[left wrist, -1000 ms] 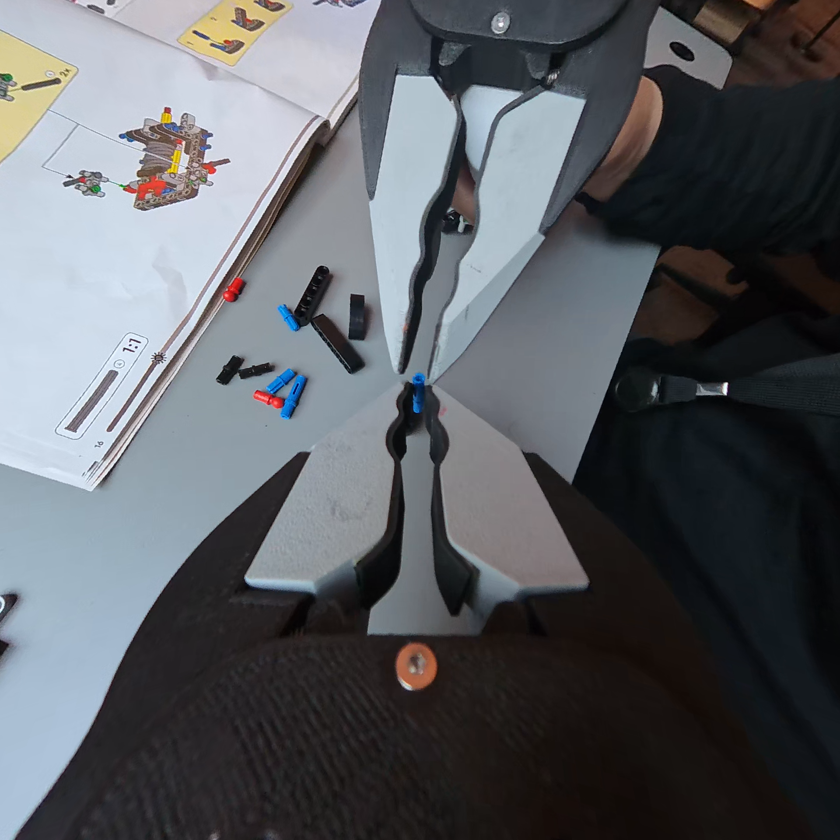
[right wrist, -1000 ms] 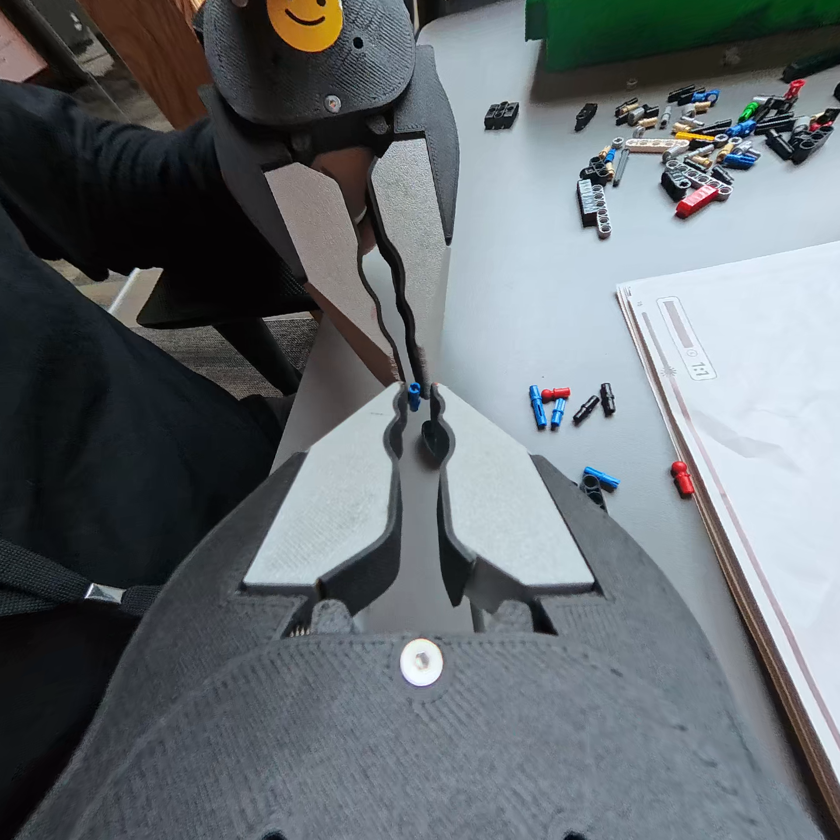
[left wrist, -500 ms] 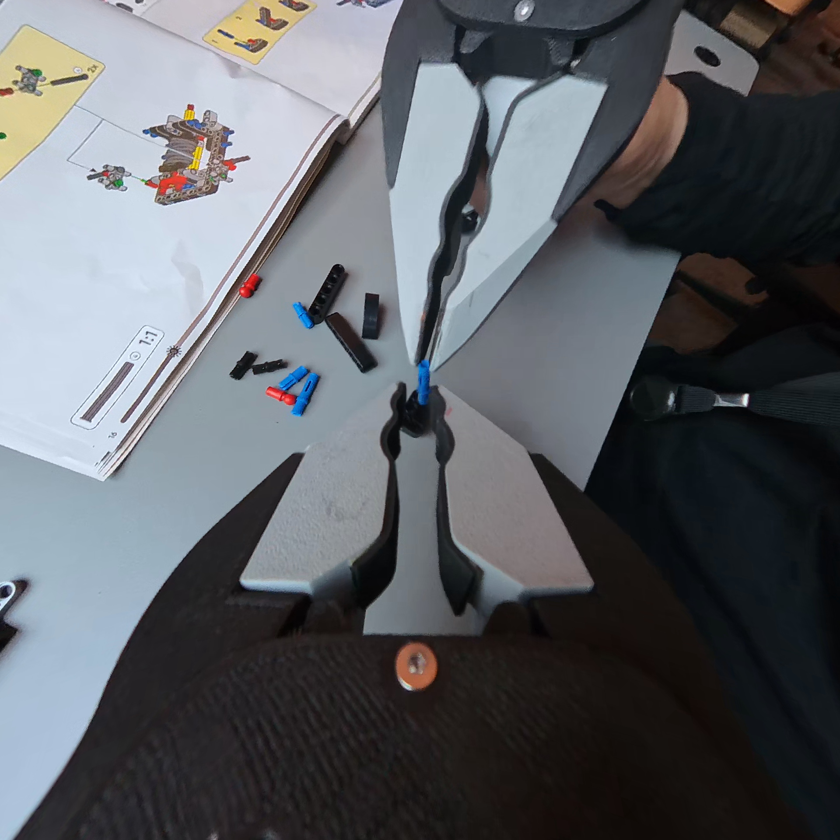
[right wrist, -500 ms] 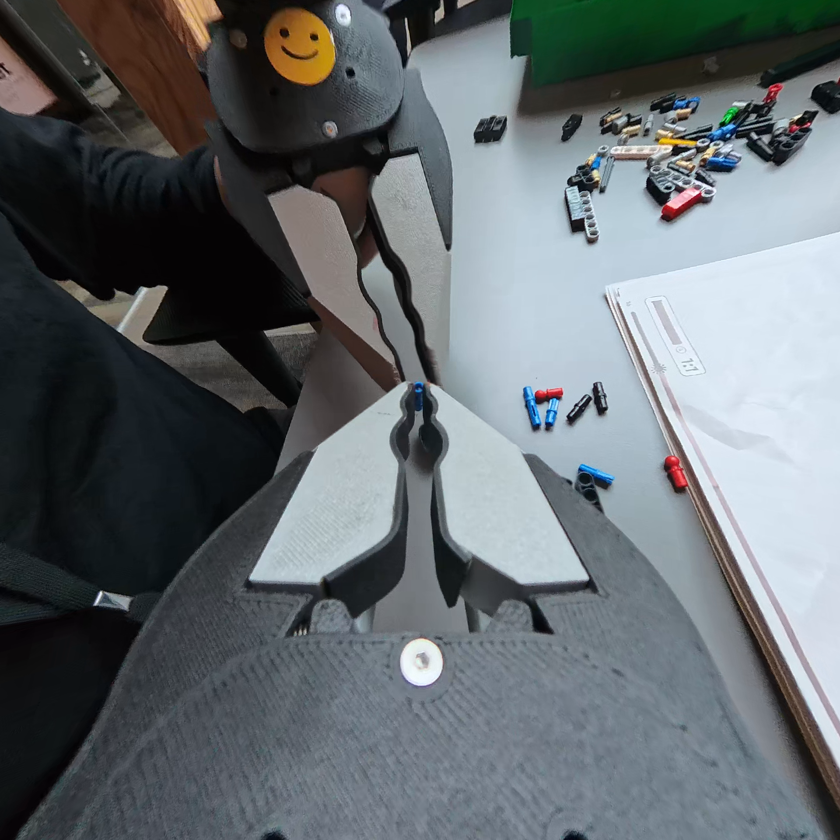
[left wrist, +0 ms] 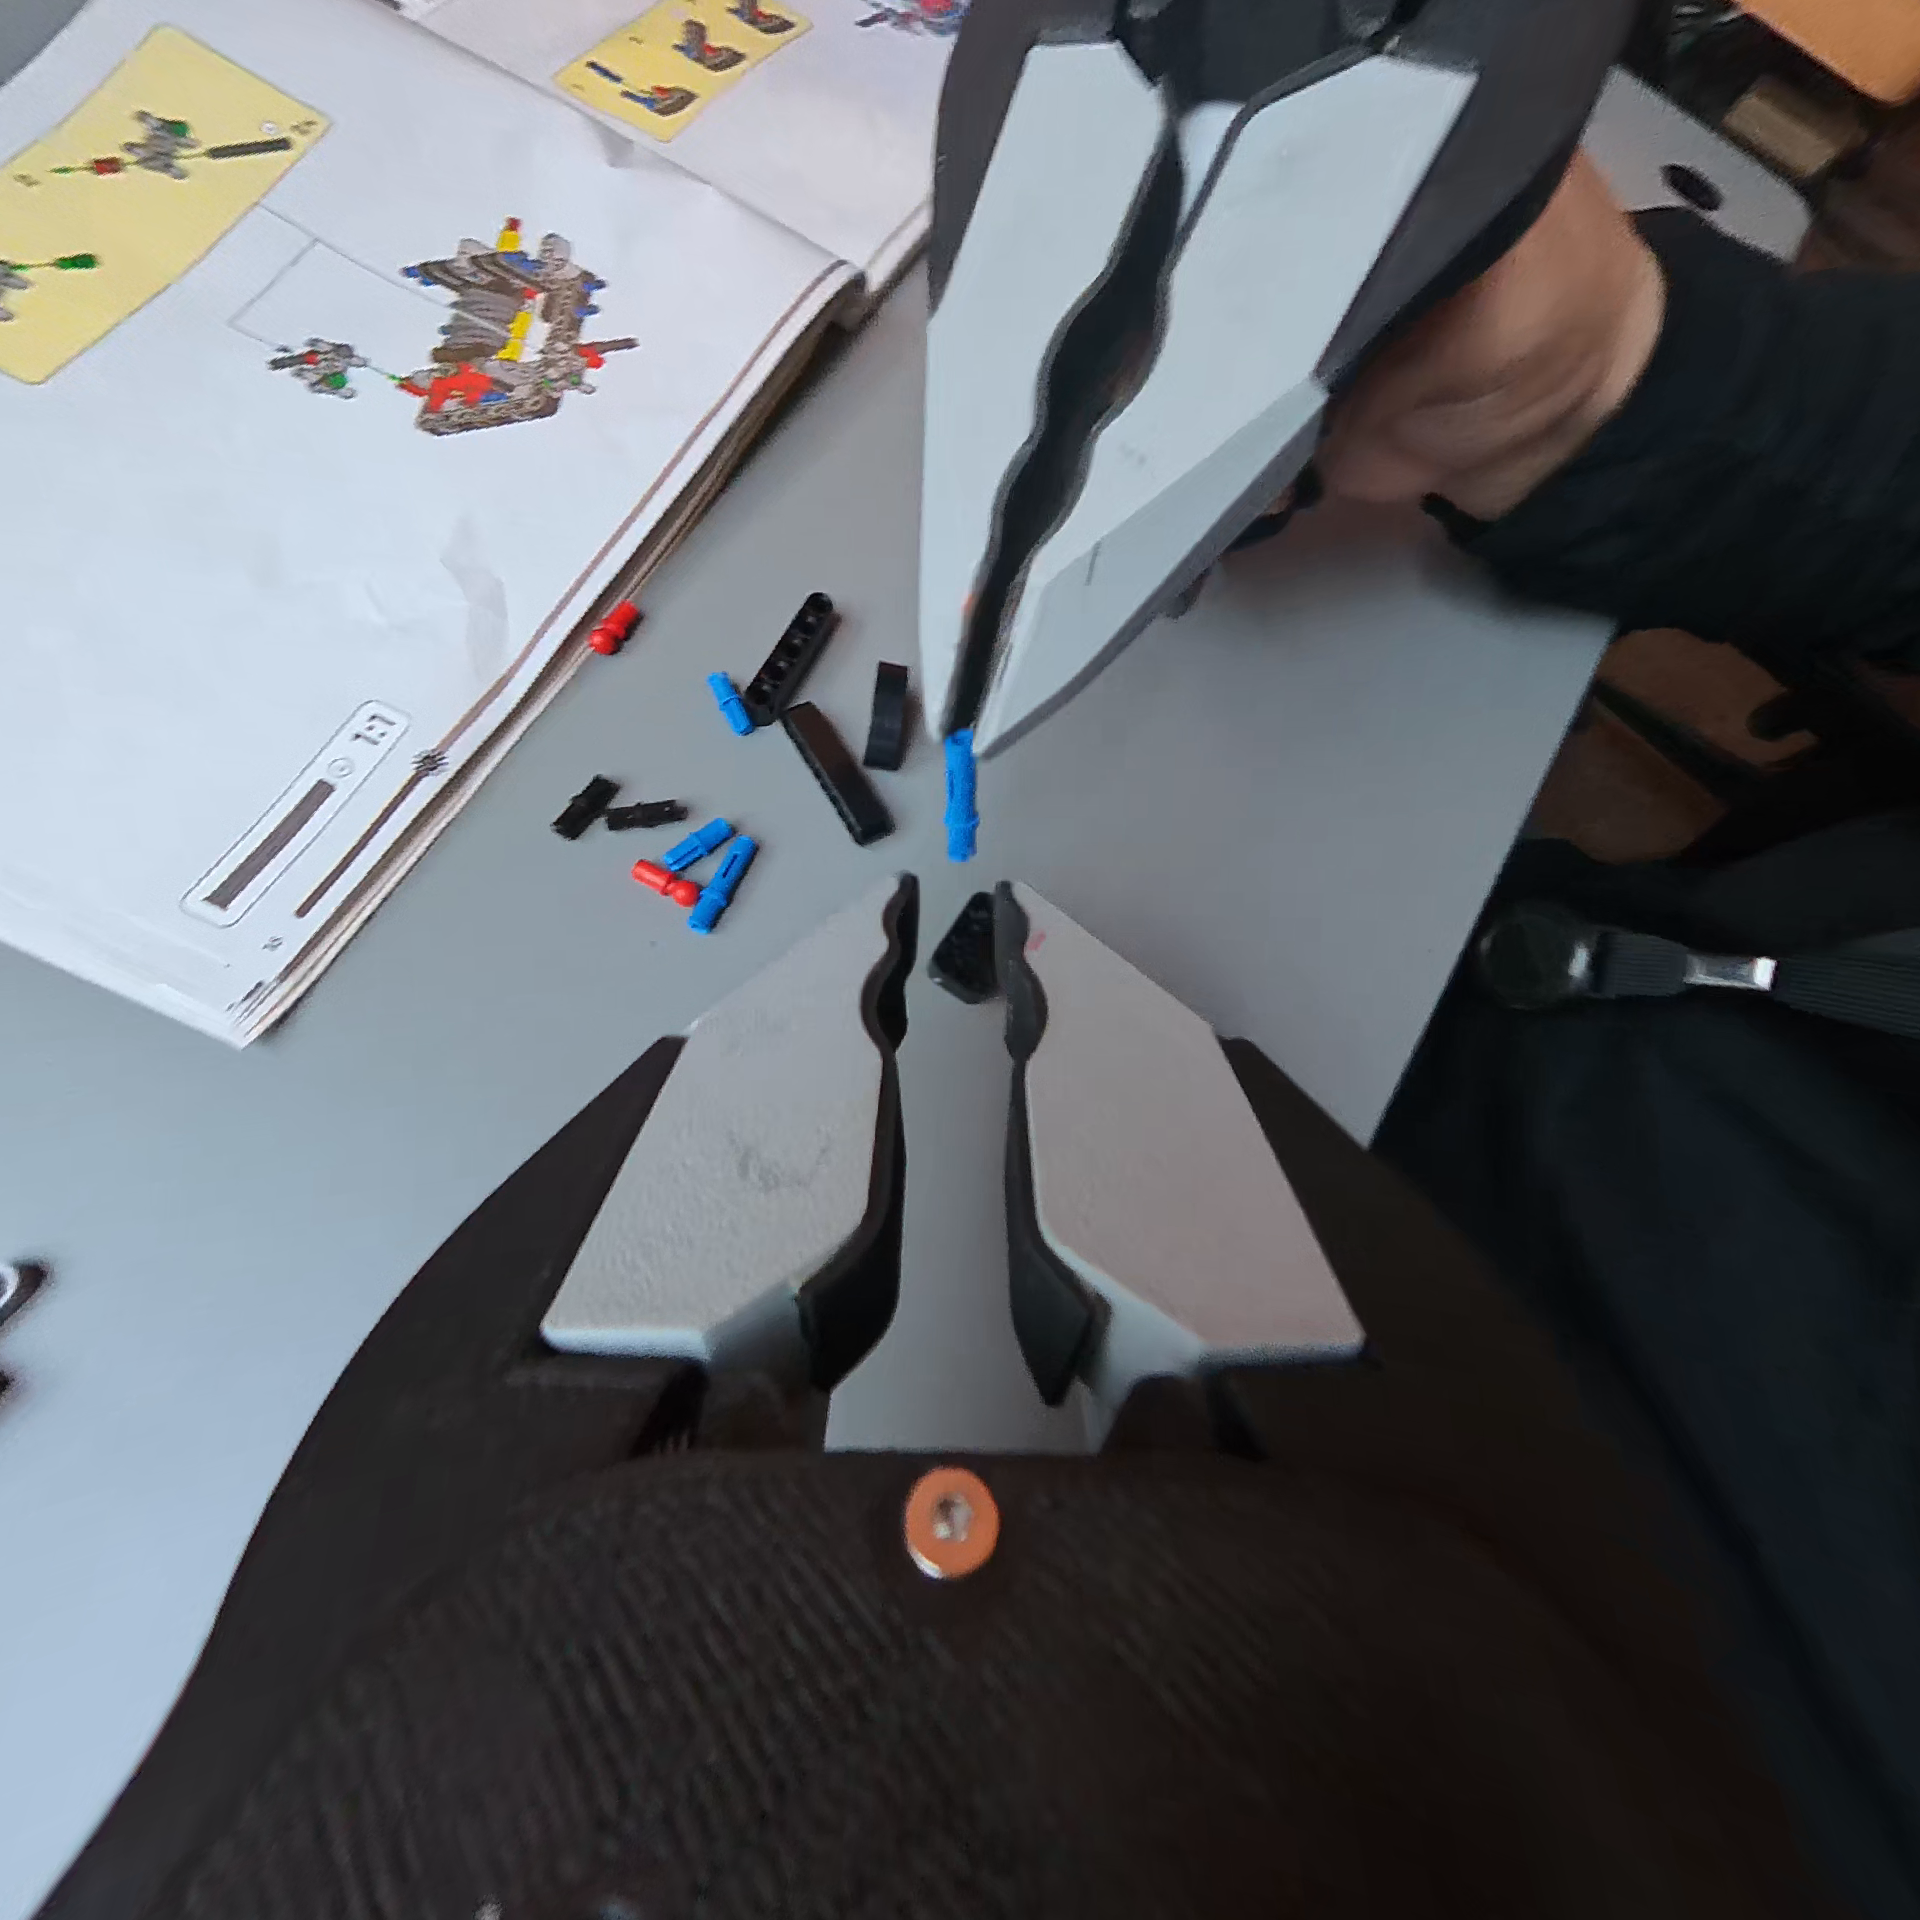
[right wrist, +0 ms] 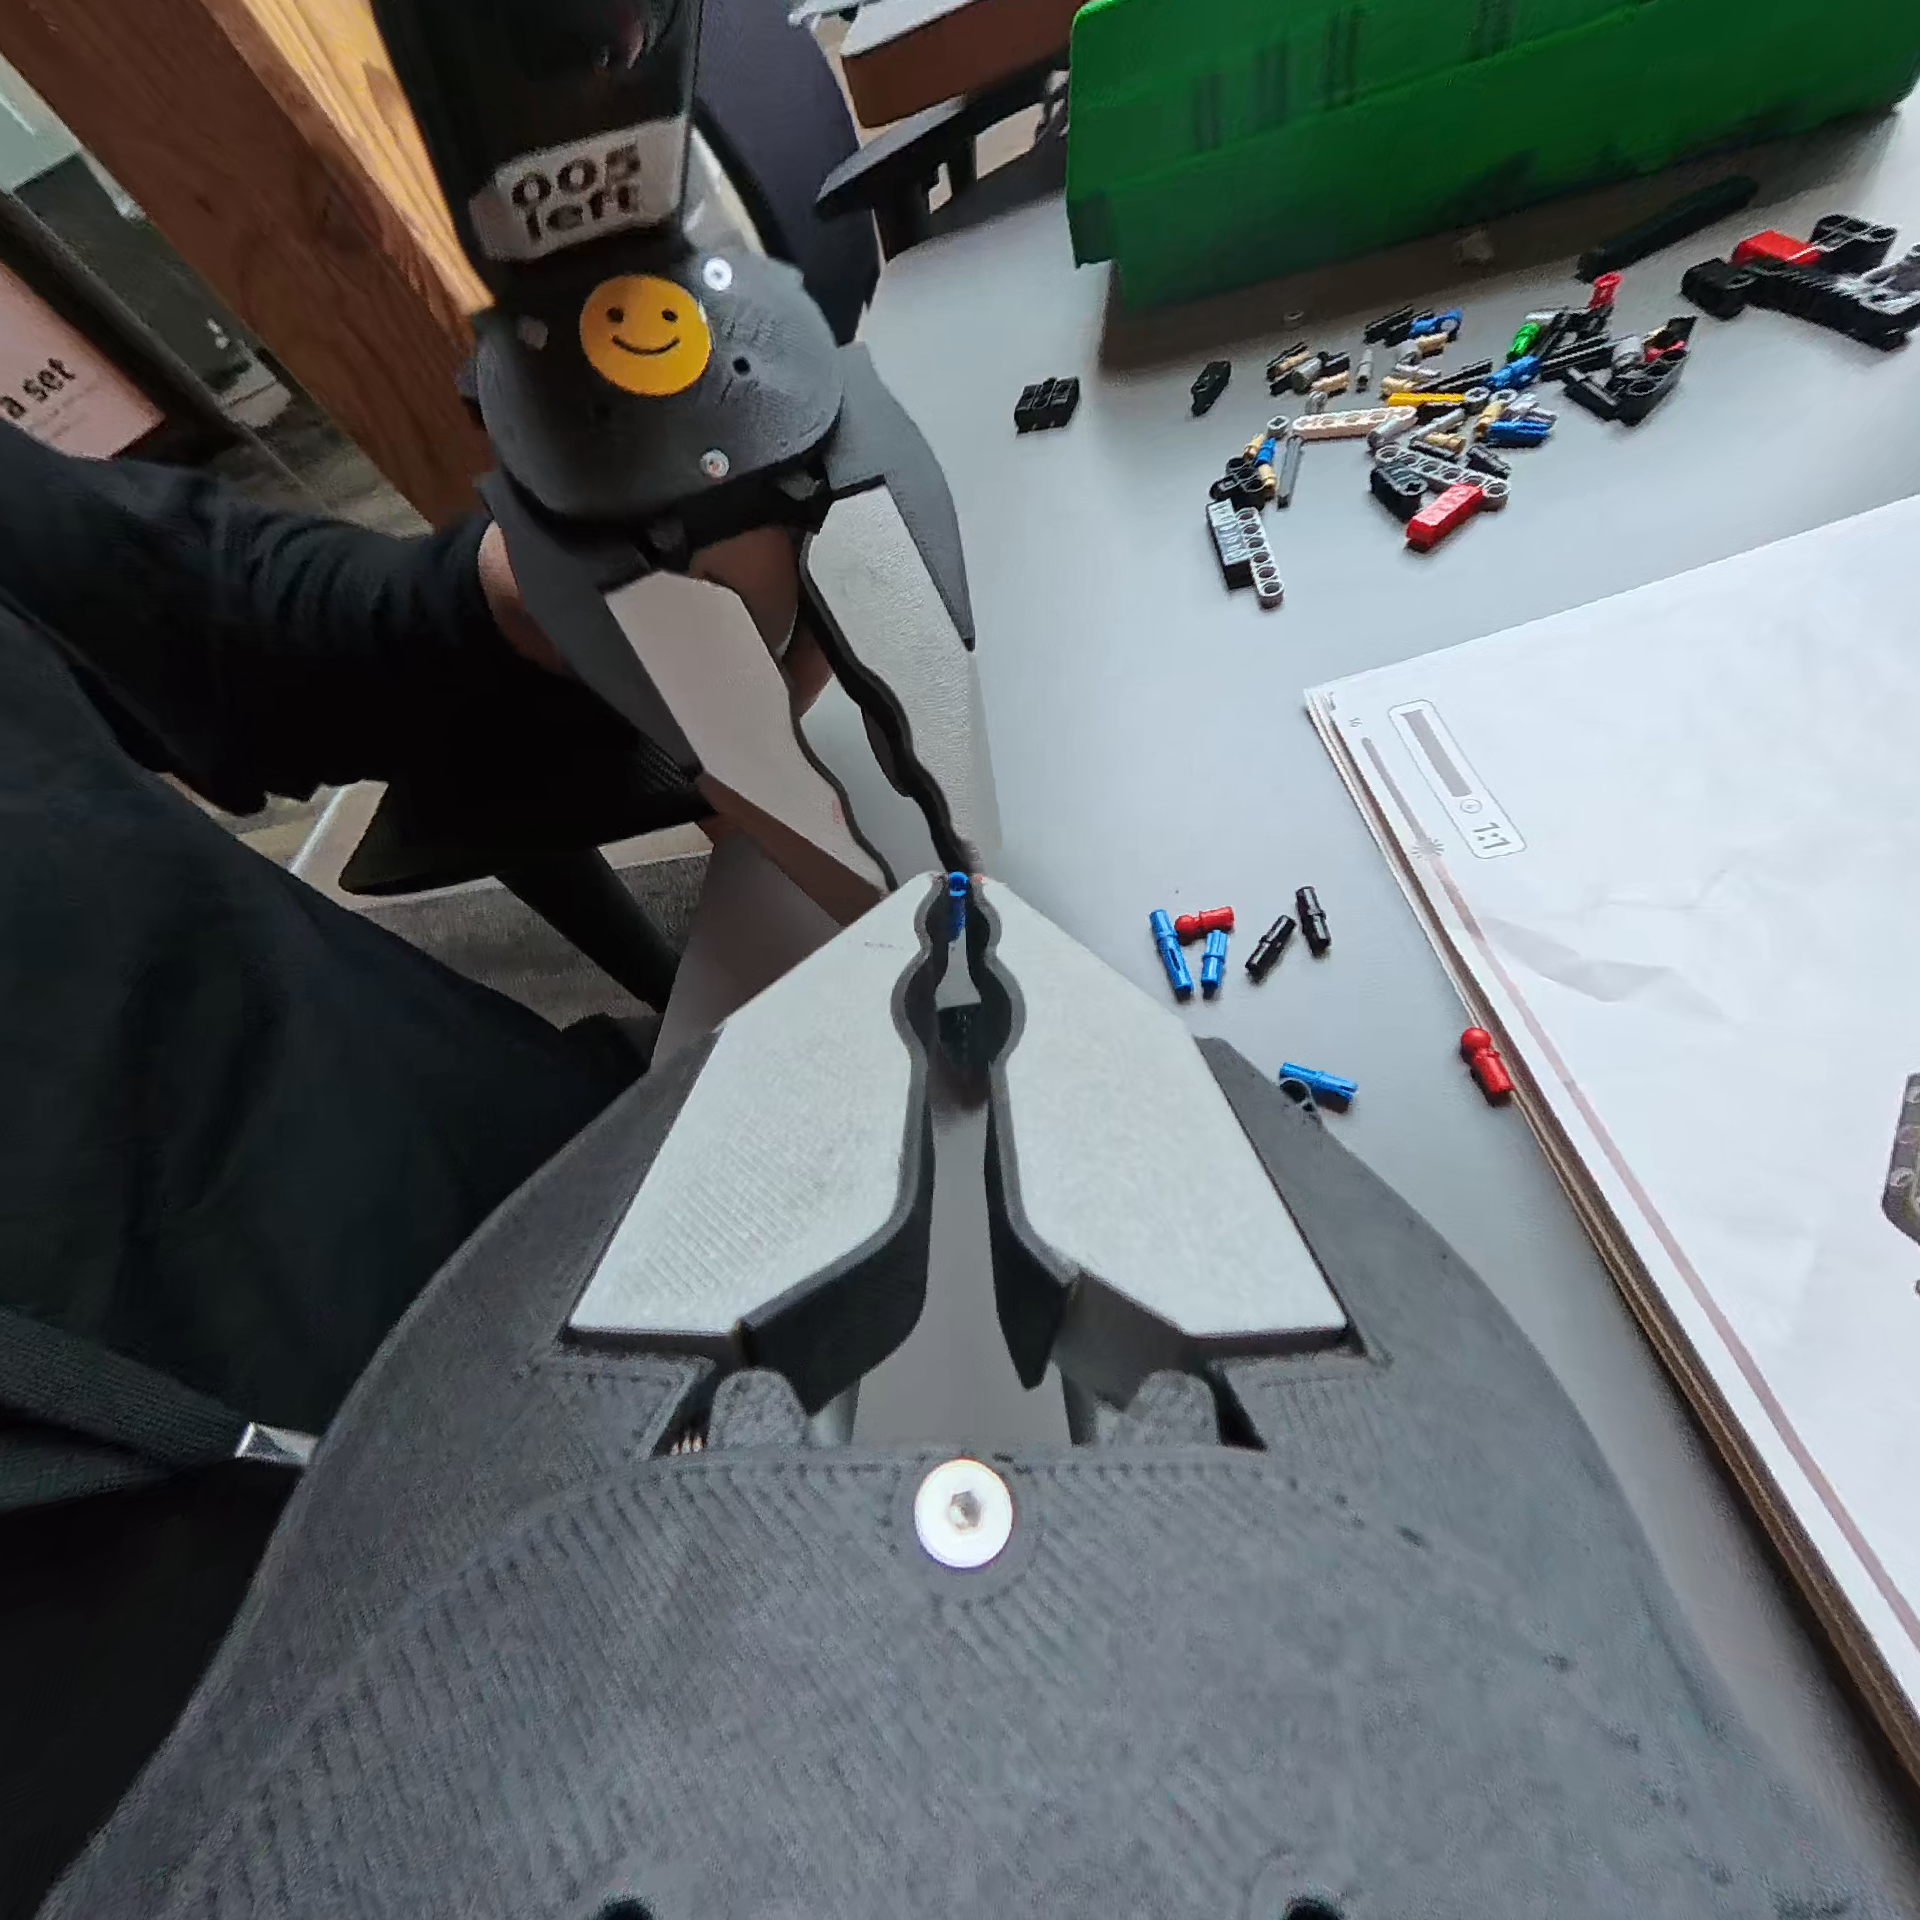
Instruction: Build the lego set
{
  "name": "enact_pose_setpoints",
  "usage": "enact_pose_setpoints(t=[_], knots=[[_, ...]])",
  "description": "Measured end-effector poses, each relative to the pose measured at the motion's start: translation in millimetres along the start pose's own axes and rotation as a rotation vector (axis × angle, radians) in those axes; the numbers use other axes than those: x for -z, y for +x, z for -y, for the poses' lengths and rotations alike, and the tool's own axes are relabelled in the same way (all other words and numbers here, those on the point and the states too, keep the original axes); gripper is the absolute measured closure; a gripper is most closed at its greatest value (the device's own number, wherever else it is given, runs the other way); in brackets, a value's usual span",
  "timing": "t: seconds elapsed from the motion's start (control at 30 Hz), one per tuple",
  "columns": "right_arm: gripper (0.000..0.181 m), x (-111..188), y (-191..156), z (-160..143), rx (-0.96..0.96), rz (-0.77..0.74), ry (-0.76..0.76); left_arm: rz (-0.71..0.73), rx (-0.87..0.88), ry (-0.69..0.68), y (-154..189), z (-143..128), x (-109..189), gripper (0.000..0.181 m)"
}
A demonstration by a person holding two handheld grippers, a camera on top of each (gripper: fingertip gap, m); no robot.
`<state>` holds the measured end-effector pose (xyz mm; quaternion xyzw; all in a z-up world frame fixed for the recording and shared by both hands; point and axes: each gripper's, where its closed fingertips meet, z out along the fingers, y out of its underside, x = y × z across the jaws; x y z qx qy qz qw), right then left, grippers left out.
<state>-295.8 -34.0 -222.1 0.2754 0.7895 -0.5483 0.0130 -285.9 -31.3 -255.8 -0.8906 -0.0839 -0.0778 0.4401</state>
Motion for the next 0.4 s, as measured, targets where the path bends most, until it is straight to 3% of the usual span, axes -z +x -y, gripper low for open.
enact_pose_setpoints(t=[0.13, 0.3, 0.4], knots=[[0.181, 1, 3, 5, -0.039, -0.032, 0.044, 0.066, 0.035, 0.045, -6, 3, -1, 0.156], [0.181, 1, 15, 6, -0.064, -0.135, 0.068, 0.229, -0.05, 0.084, -18, 8, 6, 0.173], [0.181, 1, 12, 9, -0.103, -0.109, 0.103, 0.285, -0.1, 0.101, -19, 14, 8, 0.174]])
